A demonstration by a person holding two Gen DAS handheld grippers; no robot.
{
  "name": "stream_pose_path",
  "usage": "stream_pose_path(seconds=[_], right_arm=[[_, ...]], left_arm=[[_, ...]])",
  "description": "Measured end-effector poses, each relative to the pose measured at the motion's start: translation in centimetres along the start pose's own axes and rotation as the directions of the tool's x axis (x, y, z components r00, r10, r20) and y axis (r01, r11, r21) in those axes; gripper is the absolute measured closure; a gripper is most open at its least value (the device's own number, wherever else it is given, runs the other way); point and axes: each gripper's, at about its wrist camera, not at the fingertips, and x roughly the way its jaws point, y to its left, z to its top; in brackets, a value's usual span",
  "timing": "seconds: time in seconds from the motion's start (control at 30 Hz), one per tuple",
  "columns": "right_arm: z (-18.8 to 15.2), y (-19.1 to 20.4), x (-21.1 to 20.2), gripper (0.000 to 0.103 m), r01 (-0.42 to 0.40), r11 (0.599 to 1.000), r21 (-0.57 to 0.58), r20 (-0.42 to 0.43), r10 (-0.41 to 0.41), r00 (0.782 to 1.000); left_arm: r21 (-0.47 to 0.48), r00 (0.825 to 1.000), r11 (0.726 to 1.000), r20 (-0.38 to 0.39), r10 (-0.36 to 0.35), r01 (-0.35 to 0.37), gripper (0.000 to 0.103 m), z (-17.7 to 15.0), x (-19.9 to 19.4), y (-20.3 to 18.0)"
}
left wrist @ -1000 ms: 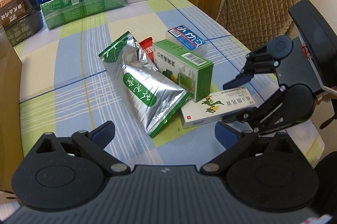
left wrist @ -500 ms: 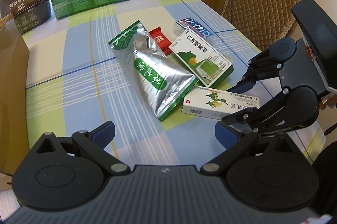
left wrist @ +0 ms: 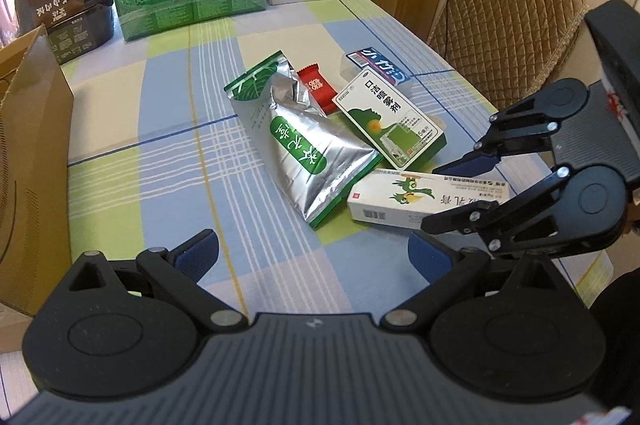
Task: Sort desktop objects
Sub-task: 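Grasp the white ointment box with the right tool and lift it, then grasp the green-and-white spray box with the left tool while the right tool holds the ointment box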
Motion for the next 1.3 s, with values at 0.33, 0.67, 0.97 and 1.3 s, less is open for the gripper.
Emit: stream_pose_path(seconds=[0.33, 0.67, 0.97, 1.3], right_arm=[[-0.5, -0.6, -4.0, 0.068, 0.075, 0.996, 0.053, 0.090, -0.080, 0.993], [-2.2, -5.0, -5.7, 0.068, 0.215, 0.953, 0.213, 0.091, -0.238, 0.967], [-3.9, -8.5, -4.9, 0.068, 0.282, 0.891, 0.356, 0.057, -0.322, 0.945], [-4.0, -9.2, -2.8, 0.068, 0.321, 0.858, 0.400, 0.027, -0.361, 0.932]], left_arm=[[0.009, 1.000, 1.000, 0.013, -0.012, 0.012, 0.004, 0.5, -0.3, -1.2], [-0.032, 0.996, 0.996, 0.018, -0.085, 0.085, 0.012, 2.6, 2.1, -3.3], [-0.125, 0.977, 0.970, 0.045, -0.206, 0.210, 0.025, 5.1, 6.1, -4.5], [-0.232, 0.967, 0.940, 0.025, -0.252, 0.251, 0.025, 5.9, 10.2, -4.4]])
